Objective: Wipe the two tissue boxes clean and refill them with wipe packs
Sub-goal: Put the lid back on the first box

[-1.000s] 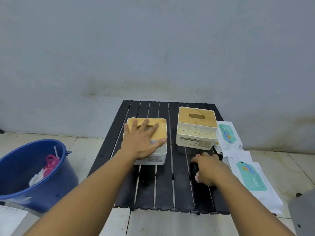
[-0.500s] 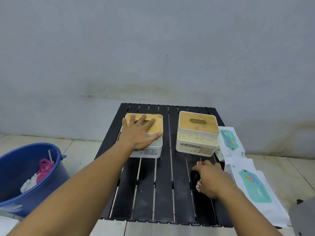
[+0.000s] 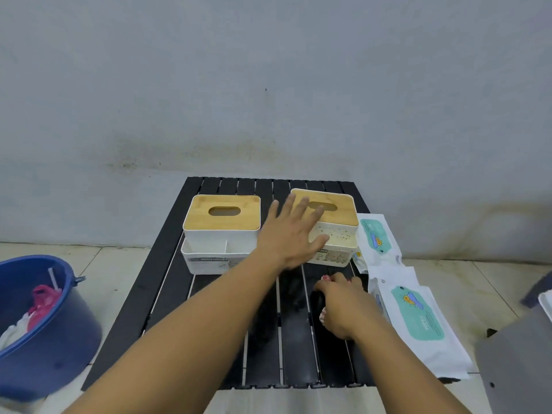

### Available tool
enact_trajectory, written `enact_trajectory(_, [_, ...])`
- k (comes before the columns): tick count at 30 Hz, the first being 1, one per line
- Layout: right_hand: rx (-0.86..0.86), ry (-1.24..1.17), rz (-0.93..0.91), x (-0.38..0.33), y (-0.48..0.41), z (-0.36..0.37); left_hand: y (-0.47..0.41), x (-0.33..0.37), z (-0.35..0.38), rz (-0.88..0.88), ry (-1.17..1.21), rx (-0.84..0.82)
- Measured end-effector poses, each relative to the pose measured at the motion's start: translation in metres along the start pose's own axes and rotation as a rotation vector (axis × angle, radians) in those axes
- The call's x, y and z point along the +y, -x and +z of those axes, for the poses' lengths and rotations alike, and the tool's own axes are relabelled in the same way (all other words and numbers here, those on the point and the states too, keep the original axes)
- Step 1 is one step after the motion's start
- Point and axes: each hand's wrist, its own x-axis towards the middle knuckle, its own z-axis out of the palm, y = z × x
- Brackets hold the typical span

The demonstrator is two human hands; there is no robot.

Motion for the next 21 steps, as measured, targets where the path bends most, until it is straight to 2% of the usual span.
enact_trajectory(4, [0.012, -0.010, -0.004, 0.002, -0.004, 0.001, -0.010, 0.017, 0.010, 0.005, 0.010, -0.108])
enact_trajectory(10, [0.056, -0.045, 0.015, 0.002, -0.005, -0.005, -0.005, 0.025, 0.009, -0.046, 0.030, -0.126])
enact_trajectory(14, [-0.009, -0.123, 0.017, 0.005, 0.008, -0.031, 0.014, 0.029, 0.007, -0.058, 0.041, -0.120])
enact_trajectory(21, [0.099, -0.329, -0.032, 0.028, 0.046, -0.095, 0.077, 0.041, -0.006, -0.088, 0.014, -0.133])
